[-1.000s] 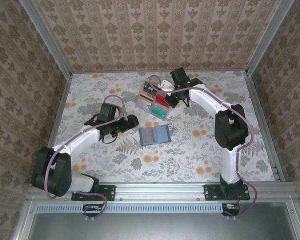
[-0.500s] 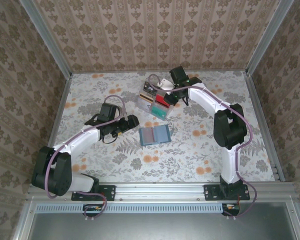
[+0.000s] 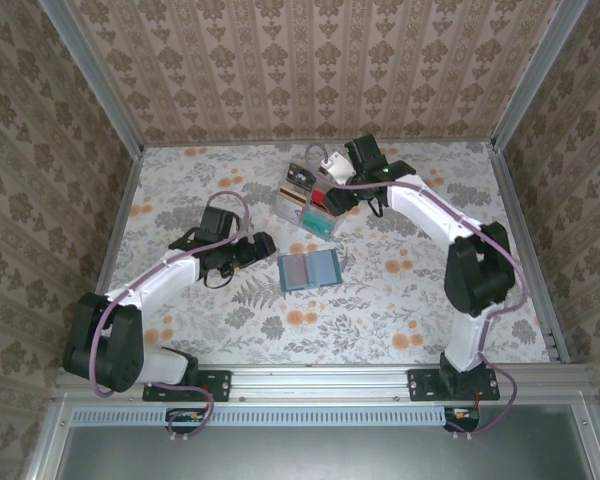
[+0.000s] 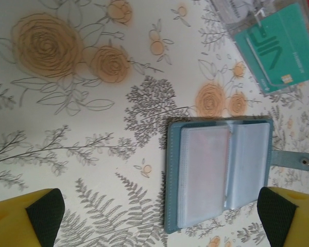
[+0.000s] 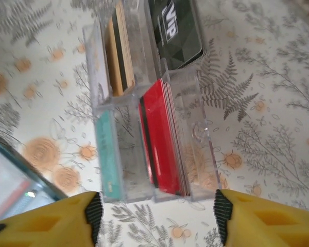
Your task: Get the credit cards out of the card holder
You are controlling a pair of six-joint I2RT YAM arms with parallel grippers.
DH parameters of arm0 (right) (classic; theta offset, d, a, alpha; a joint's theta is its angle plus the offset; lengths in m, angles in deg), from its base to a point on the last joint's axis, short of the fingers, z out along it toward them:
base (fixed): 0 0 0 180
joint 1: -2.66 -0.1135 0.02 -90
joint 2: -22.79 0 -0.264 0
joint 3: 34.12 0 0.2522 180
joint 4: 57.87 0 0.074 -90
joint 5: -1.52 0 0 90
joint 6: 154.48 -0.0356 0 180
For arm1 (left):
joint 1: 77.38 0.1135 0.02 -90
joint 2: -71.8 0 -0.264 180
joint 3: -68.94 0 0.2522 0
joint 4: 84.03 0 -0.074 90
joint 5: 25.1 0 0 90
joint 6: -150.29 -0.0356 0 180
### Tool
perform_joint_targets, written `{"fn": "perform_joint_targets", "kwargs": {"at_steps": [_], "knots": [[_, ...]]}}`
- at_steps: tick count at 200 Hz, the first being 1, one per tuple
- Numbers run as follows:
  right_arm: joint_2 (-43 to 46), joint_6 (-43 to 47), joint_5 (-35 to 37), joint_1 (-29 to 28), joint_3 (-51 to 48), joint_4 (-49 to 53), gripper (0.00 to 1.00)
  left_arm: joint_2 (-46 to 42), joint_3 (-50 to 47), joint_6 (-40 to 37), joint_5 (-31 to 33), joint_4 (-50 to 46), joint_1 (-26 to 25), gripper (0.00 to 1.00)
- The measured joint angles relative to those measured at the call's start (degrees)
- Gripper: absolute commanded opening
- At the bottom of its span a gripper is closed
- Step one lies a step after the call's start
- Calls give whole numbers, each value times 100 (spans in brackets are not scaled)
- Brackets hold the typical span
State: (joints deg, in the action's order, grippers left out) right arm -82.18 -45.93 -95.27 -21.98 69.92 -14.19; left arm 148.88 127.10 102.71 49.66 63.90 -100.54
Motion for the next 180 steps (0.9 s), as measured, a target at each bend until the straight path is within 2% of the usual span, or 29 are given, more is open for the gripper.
{"fn": "perform_joint_targets", "kwargs": {"at_steps": [40, 70, 115, 143, 180], "knots": [[1069, -1314, 175, -490, -791, -605, 74, -190, 11, 4, 293, -321, 68, 100], [1403, -2444, 188, -828, -1550, -868, 76, -328, 11, 11, 470, -505, 151, 100], [1320, -3679, 525, -1508, -2267, -997, 81, -549, 11, 46, 595, -643, 249, 100], [887, -4022, 732, -1906, -2267, -997, 81, -557, 11, 46, 608, -643, 302, 100], [219, -4153, 1086, -1989, -2243, -686, 81, -557, -13, 66, 535, -629, 369, 100]]}}
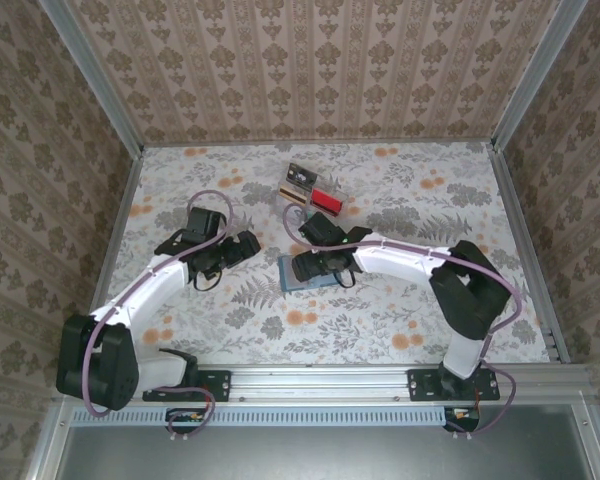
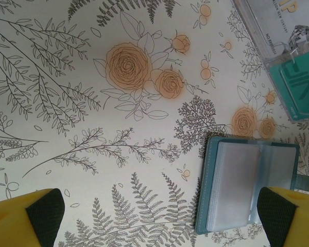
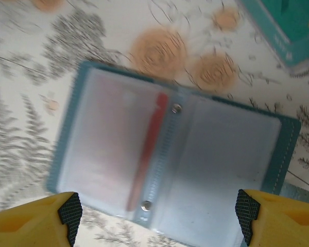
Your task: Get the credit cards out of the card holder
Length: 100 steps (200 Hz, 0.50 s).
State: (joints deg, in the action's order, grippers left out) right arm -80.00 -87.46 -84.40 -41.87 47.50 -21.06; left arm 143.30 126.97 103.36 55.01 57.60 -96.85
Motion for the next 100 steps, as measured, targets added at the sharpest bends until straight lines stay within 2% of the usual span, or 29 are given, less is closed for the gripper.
{"fn": "perform_joint_targets", "kwargs": {"at_steps": [19, 68, 100], "knots": [[-293, 2, 85, 0, 125, 190, 81, 0, -59, 33, -125, 42, 44, 100], [-562, -17, 293, 0, 199, 306, 80, 0, -103, 70, -483, 151, 44, 92], [-684, -4, 599, -4, 269, 378, 80, 61, -146, 87, -807, 345, 42, 82]]}}
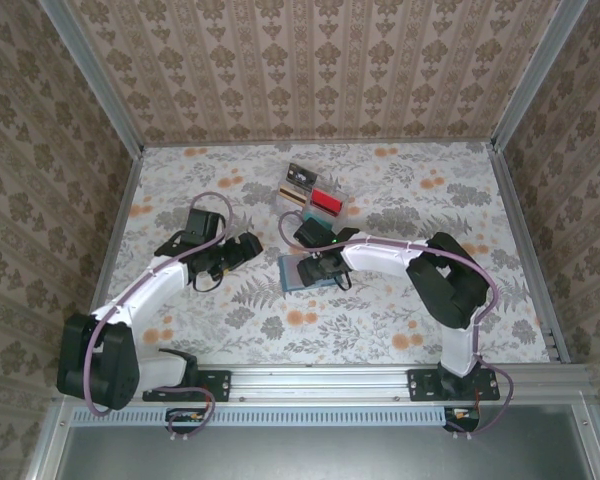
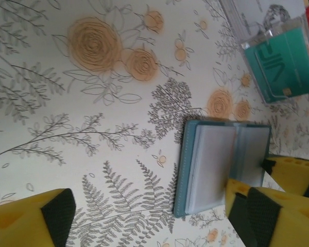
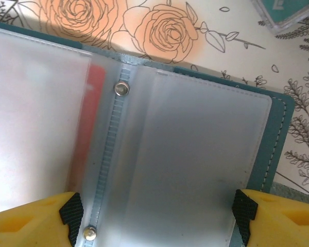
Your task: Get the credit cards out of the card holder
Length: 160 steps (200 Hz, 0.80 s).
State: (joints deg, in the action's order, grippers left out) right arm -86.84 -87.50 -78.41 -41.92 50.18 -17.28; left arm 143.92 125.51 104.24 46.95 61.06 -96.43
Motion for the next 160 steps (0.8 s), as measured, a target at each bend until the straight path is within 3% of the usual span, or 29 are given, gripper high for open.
{"fn": "perform_joint_targets", "kwargs": {"at_steps": [35, 96, 160], "knots": [[-31, 11, 120, -9, 2, 2, 78, 162, -267, 168, -361, 452, -94, 66], [-39, -44, 101, 66, -22, -61, 74, 741, -367, 470, -734, 1174, -706, 42], [-37, -125, 42, 111, -42, -109, 73, 1718, -15, 601, -957, 1727, -1180, 39]]}}
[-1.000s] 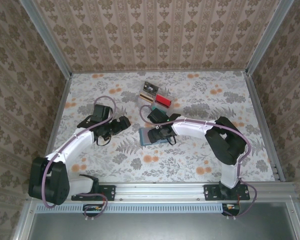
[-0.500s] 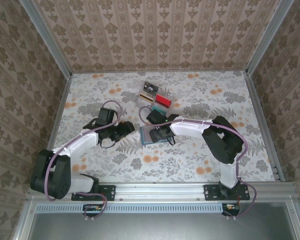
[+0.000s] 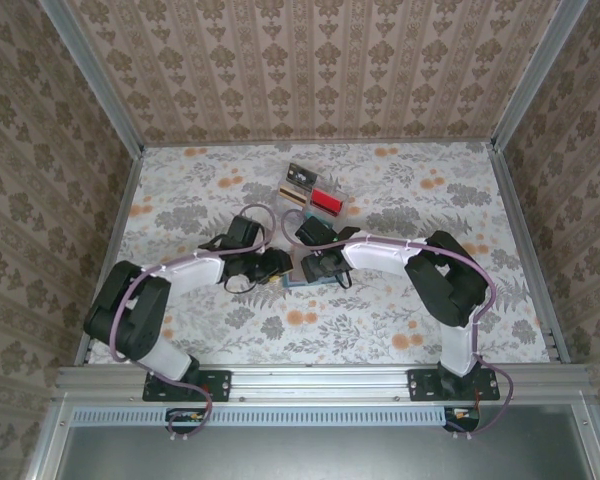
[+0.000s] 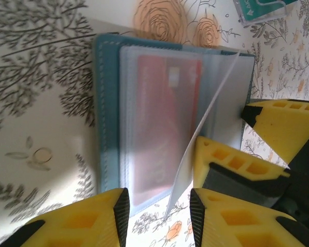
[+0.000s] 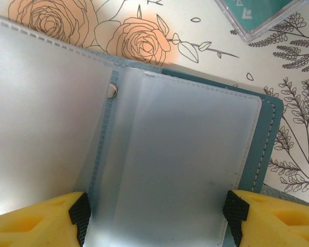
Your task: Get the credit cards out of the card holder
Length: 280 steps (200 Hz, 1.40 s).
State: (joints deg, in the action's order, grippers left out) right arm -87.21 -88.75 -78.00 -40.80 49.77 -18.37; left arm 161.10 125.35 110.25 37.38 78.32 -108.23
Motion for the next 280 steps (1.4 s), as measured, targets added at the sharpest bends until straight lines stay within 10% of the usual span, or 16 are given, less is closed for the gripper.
{"fn": "perform_joint_targets", "kwargs": {"at_steps": [189, 280], "knots": [[1434, -455, -535, 402, -1097, -988, 69, 994, 131, 787, -625, 2339, -201, 40], [2896, -1071, -341, 872, -1849, -1088, 69, 1384, 356, 1307, -212, 2953, -737, 65]]}}
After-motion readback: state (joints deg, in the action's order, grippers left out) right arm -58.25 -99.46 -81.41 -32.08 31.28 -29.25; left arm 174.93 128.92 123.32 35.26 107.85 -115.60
